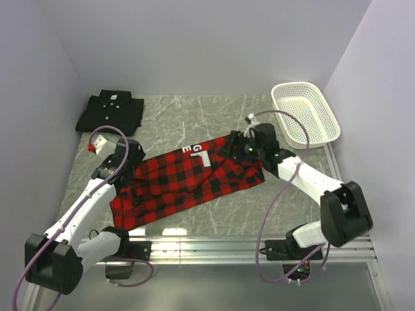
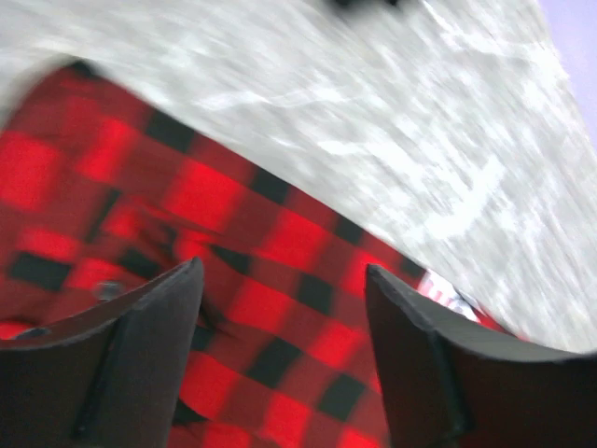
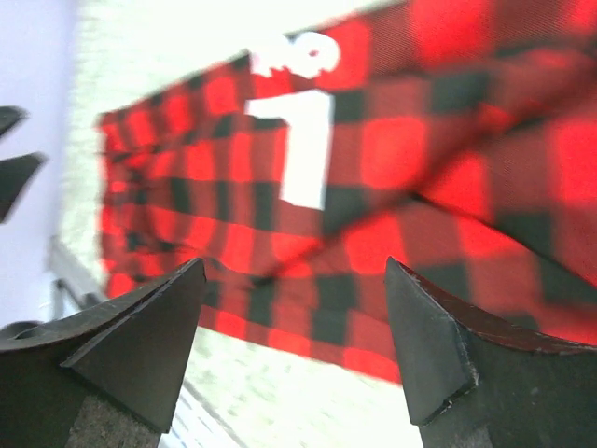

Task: Fold and stack the long sleeve shirts
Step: Fold the shirt

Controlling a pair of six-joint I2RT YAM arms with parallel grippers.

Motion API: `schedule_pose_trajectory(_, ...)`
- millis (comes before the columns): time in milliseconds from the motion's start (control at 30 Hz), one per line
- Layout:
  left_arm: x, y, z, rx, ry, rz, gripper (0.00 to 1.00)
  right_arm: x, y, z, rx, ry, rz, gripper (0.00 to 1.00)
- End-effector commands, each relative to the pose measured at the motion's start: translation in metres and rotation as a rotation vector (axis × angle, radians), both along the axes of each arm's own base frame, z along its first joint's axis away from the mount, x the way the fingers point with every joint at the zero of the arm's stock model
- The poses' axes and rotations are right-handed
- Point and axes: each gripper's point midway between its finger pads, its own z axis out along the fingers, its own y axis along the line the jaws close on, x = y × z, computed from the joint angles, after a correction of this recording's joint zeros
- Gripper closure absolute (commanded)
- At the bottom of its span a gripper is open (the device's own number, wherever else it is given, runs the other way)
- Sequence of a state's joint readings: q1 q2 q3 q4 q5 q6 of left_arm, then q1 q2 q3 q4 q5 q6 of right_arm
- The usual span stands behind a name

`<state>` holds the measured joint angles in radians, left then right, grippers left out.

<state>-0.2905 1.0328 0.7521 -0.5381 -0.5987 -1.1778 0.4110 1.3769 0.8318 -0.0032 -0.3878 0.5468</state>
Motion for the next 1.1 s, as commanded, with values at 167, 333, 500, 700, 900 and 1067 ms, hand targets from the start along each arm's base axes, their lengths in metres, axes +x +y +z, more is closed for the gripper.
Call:
schedule_pose_trajectory(167, 0.037, -0.063, 0.003, -0.142, -0.079, -0.301, 0.46, 0.004, 0.121, 0.040, 0.283, -0.037, 0.282, 0.20)
schedule_pose_trajectory(333, 0.028, -0.050, -0.057, -0.234, 0.041, -0.213, 0.58, 0.000, 0.157, -0.008, 0.329, 0.098, 0.356, 0.22)
schedule_pose_trajectory(500, -0.003, -0.024, -0.119, -0.349, 0.142, -0.067, 0.66, -0.015, 0.146, -0.068, 0.279, 0.246, 0.350, 0.23)
schedule_pose_trajectory(700, -0.019, -0.011, -0.138, -0.427, 0.188, 0.004, 0.69, -0.022, 0.094, -0.091, 0.280, 0.307, 0.269, 0.24)
schedule_pose_trajectory(900, 0.001, -0.010, -0.080, -0.380, 0.070, -0.079, 0.61, -0.009, 0.066, -0.047, 0.300, 0.186, 0.259, 0.24)
schedule_pose_trajectory(1067, 0.015, -0.026, -0.015, -0.316, -0.064, -0.225, 0.41, 0.005, 0.073, -0.006, 0.340, 0.077, 0.281, 0.24)
